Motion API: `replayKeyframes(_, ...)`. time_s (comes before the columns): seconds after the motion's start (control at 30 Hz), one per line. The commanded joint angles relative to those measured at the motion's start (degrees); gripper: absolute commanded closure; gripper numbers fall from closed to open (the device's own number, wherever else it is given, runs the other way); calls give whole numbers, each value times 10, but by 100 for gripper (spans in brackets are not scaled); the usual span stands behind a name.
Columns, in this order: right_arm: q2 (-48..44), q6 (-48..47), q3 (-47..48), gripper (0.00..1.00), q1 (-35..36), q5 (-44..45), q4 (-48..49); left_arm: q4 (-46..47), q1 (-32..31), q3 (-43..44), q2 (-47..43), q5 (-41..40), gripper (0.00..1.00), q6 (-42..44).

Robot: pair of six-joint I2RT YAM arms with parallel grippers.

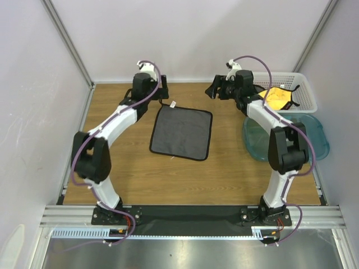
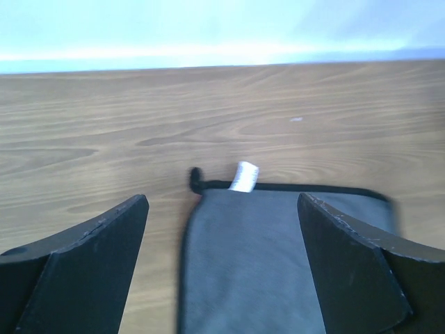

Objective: Fold and stack the towels
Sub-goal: Flatten out the crumpled towel, then fold the towel

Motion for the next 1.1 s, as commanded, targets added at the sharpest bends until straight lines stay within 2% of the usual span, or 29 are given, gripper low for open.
replayKeyframes(0.0, -54, 52, -59, 26, 24, -17, 37, 65, 3, -84, -75, 82, 6, -69)
replayKeyframes(0.1, -72, 76, -113, 26, 43, -6, 52, 91, 3, -149, -107, 130, 9, -104)
replayKeyframes(0.33, -105, 125, -225, 26, 82, -2, 61, 102, 1, -318, -202, 140, 13, -180)
replayKeyframes(0.5, -113, 136, -256, 28, 108, 13, 31, 58, -6, -425, -292, 96, 18, -226)
replayKeyframes(0.6, -124, 146, -277, 29, 119, 36, 25, 34, -11, -480, -363, 56, 25, -262)
replayKeyframes(0.73, -134, 167, -306, 30, 120, 51, 20, 44, -15, -549, -427, 30, 30, -307)
replayKeyframes(0.87, -127, 176, -320, 31, 120, 52, 21, 53, -14, -576, -429, 15, 35, -321)
replayKeyframes(1.07, -122, 183, -323, 35, 121, 55, 15, 94, -14, -587, -379, 24, 38, -332)
